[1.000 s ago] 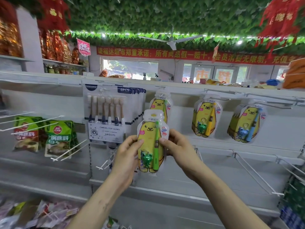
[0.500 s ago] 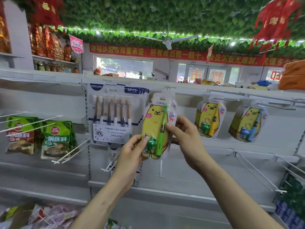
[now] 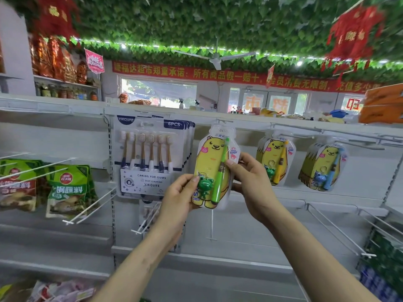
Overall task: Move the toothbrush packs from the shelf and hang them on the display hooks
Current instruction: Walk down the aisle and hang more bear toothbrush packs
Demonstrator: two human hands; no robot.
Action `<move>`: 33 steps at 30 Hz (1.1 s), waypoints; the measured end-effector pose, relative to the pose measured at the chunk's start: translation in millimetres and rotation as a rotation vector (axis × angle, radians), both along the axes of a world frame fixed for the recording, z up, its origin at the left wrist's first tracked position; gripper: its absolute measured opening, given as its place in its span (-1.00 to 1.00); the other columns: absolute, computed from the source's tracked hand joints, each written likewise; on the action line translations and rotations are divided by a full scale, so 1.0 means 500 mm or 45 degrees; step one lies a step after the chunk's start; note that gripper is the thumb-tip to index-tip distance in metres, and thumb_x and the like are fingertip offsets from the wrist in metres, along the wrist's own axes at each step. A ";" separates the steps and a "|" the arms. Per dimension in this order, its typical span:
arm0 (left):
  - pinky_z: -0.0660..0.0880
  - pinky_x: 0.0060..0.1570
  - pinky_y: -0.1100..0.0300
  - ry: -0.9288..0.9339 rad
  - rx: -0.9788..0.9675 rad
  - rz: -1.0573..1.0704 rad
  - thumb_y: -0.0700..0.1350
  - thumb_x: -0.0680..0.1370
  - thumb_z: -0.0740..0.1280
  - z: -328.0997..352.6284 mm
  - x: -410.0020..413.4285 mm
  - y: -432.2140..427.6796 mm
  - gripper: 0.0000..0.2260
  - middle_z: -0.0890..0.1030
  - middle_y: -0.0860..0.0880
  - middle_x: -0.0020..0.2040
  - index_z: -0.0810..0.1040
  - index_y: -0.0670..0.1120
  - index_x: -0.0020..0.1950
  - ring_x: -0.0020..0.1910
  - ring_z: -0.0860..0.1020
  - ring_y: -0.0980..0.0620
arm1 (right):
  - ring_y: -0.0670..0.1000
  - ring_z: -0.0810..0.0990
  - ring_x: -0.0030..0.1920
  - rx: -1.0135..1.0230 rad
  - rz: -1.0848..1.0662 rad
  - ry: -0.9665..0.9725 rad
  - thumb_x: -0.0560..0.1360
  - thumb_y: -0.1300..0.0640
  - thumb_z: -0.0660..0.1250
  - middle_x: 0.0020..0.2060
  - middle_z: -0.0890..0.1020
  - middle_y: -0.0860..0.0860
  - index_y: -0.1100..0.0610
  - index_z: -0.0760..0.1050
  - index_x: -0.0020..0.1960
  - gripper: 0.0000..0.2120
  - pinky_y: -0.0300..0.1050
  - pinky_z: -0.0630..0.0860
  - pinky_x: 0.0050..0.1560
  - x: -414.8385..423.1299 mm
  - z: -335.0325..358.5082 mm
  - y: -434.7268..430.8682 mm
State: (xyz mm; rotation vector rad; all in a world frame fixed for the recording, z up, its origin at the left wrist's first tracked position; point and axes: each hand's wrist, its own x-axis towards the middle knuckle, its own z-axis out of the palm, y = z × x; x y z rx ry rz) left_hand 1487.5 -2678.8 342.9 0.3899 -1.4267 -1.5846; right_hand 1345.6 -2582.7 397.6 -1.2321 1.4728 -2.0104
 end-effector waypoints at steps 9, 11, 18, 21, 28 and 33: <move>0.69 -0.12 -0.02 -0.010 -0.121 0.070 -0.12 0.70 0.32 0.028 -0.005 -0.010 -0.87 0.73 -0.14 -0.03 0.64 -0.12 0.10 -0.08 0.72 -0.07 | 0.04 0.77 -0.01 0.030 0.004 0.029 0.69 0.20 0.30 -0.03 0.77 0.05 0.14 0.59 0.21 -0.86 -0.06 0.72 -0.12 -0.012 -0.001 0.002; 0.69 -0.05 -0.11 -0.043 -0.172 0.127 -0.11 0.69 0.35 0.039 -0.015 -0.021 -0.90 0.72 -0.13 -0.05 0.65 -0.09 0.08 -0.08 0.72 -0.07 | 0.04 0.77 -0.02 0.050 0.001 0.038 0.69 0.19 0.30 -0.03 0.77 0.05 0.15 0.58 0.21 -0.86 -0.05 0.72 -0.13 -0.020 0.000 -0.002; 0.65 0.00 -0.16 -0.301 -0.372 0.352 0.00 0.70 0.31 0.030 -0.091 -0.078 -0.88 0.70 0.03 -0.14 0.57 0.03 0.01 -0.11 0.69 -0.01 | 0.15 0.75 -0.03 0.137 -0.270 0.112 0.65 0.10 0.41 -0.06 0.71 0.18 0.27 0.52 0.08 -0.78 0.15 0.74 -0.11 -0.064 -0.014 -0.055; 0.60 0.06 -0.15 -0.447 -0.395 0.467 -0.01 0.72 0.24 0.030 -0.135 -0.102 -0.87 0.64 -0.02 -0.03 0.50 0.00 0.03 -0.02 0.63 -0.07 | 0.24 0.72 -0.01 0.190 -0.373 0.177 0.64 0.00 0.41 -0.07 0.65 0.25 0.28 0.47 0.00 -0.67 0.28 0.72 -0.12 -0.084 -0.025 -0.084; 0.60 0.14 -0.10 -0.525 -0.176 0.514 -0.02 0.71 0.21 0.052 -0.210 -0.147 -0.85 0.61 -0.06 0.05 0.45 0.04 -0.05 0.07 0.59 -0.13 | 0.15 0.69 -0.07 0.304 -0.600 0.323 0.62 -0.16 0.37 -0.18 0.66 0.04 0.09 0.51 -0.07 -0.68 0.25 0.67 -0.03 -0.115 -0.024 -0.136; 0.60 0.06 -0.05 -0.566 -0.135 0.492 -0.01 0.73 0.17 0.057 -0.236 -0.166 -0.88 0.59 -0.09 0.11 0.46 0.00 0.10 0.07 0.58 -0.11 | 0.13 0.67 -0.08 0.362 -0.629 0.324 0.62 -0.17 0.36 -0.14 0.66 0.02 0.06 0.50 -0.03 -0.71 0.28 0.66 0.01 -0.128 -0.016 -0.156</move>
